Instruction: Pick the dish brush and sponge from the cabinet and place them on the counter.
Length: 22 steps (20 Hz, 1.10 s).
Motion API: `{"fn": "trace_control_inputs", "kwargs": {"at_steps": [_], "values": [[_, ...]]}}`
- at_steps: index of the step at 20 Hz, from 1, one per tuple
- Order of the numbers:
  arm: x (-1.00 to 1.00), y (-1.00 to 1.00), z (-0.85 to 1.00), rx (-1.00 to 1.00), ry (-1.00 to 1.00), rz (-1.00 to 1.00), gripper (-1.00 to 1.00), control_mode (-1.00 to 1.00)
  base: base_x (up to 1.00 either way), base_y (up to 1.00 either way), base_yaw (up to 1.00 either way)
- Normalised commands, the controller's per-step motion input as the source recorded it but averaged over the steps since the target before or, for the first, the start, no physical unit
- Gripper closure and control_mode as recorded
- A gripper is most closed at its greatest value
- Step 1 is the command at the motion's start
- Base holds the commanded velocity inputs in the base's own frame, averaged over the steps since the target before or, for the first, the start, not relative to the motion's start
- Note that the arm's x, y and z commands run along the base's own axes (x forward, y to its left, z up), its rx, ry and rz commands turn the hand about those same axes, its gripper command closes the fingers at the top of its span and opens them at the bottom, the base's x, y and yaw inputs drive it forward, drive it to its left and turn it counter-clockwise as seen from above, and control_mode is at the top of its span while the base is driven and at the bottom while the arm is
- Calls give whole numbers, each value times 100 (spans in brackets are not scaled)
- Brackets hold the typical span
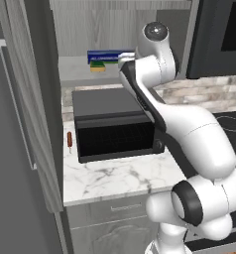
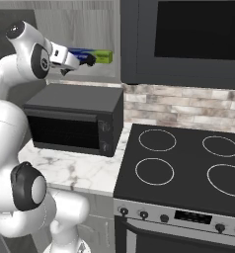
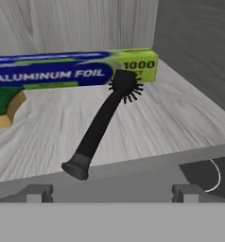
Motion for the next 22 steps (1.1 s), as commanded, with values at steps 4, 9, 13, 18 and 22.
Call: {"fn": "trace_control_inputs", "kwargs": {"at_steps": [4,9,13,18,22], "values": [[20,6,-17,-1,0,-3,-100,-100,0,0,0],[23,1,-13,0,0,-4,-100,-100,0,0,0],[25,0,-12,0,0,-4,-100,-100,0,0,0],[29,0,-8,0,0,-4,-100,-100,0,0,0],[30,0,-7,1,2,-2,-100,-100,0,0,0]]}}
